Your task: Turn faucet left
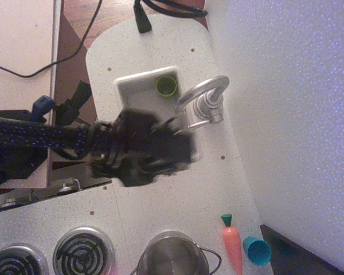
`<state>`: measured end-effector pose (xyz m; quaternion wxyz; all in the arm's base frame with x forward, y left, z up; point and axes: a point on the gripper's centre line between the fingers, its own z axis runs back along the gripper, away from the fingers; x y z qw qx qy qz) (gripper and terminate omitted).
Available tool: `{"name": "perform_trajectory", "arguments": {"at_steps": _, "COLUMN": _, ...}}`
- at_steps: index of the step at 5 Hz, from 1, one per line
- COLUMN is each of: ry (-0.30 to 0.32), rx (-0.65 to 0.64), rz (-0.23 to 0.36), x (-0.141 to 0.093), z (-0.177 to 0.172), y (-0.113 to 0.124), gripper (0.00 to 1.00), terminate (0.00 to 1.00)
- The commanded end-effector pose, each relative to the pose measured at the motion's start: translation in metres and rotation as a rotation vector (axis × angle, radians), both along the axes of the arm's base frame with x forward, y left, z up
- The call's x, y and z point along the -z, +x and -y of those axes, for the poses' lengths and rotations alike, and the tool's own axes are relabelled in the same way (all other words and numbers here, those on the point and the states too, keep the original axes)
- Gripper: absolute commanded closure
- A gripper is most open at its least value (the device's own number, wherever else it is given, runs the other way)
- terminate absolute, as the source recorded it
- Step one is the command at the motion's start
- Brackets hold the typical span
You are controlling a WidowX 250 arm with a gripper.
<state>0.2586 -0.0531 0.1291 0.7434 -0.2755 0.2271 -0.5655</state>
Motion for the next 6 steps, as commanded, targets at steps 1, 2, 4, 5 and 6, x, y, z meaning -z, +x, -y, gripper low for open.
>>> {"name": "perform_trajectory", "arguments": {"at_steps": 1, "ry": 0.0, "rx": -0.233, "rz": -0.112, "x": 0.007, "z": -0.02, "y": 0.045, "gripper": 0.0, "terminate": 0.0}}
{"name": "perform_trajectory", "arguments": {"at_steps": 2, "ry": 0.094, "rx": -0.265, "rz": -0.124, "x": 0.023, "z": -0.036, "y": 0.051, "gripper": 0.0, "terminate": 0.0}}
{"name": "perform_trajectory", "arguments": {"at_steps": 4, "ry": 0.047, "rx": -0.267, "rz": -0.003, "x": -0.007, "z": -0.044, "y": 0.036, "gripper": 0.0, "terminate": 0.0}}
{"name": "perform_trajectory", "arguments": {"at_steps": 5, "ry": 0.032, "rx": -0.225, "rz": 0.164, "x": -0.038, "z": -0.051, "y": 0.037, "gripper": 0.0, "terminate": 0.0}}
{"name": "perform_trajectory", "arguments": {"at_steps": 6, "ry": 0.023, "rx": -0.227, "rz": 0.337, "x": -0.056, "z": -0.06, "y": 0.035, "gripper": 0.0, "terminate": 0.0}}
